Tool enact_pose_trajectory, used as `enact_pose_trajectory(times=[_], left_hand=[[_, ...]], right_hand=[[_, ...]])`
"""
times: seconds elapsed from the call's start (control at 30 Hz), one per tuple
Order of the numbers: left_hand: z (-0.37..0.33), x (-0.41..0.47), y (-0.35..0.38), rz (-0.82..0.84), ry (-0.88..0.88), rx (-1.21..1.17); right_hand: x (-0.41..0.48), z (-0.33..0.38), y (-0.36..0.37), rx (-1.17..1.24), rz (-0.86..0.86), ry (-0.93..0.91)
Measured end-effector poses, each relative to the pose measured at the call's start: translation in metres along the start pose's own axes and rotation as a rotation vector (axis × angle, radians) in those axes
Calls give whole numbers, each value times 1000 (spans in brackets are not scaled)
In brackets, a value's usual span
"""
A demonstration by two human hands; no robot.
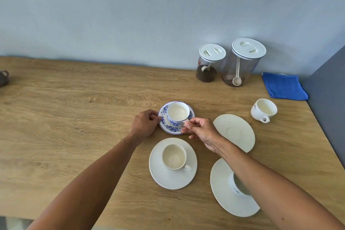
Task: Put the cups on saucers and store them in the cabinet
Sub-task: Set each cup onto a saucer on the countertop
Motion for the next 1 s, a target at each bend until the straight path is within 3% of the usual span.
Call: enact_pose_trajectory(times=[0.63, 0.87, 1.0], left_hand=[[-3, -3, -3, 9, -9, -9], [-8, -7, -12, -6, -47, -101], [-33, -8, -23, -52, 40, -76]], right_hand=[[-6, -4, 0, -220, -83, 4], [-11, 3, -7, -256, -11, -17], [-19, 17, -37, -350, -50, -51]])
Point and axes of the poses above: each hand's wrist, its own x-axis towards the middle knuckle, its own y-axis out of the palm, z = x × y, the point moved 6 cm from there along x, towards the middle knuckle, and after that the axes turned 10 degrees about -x, right-handed, at the moved point
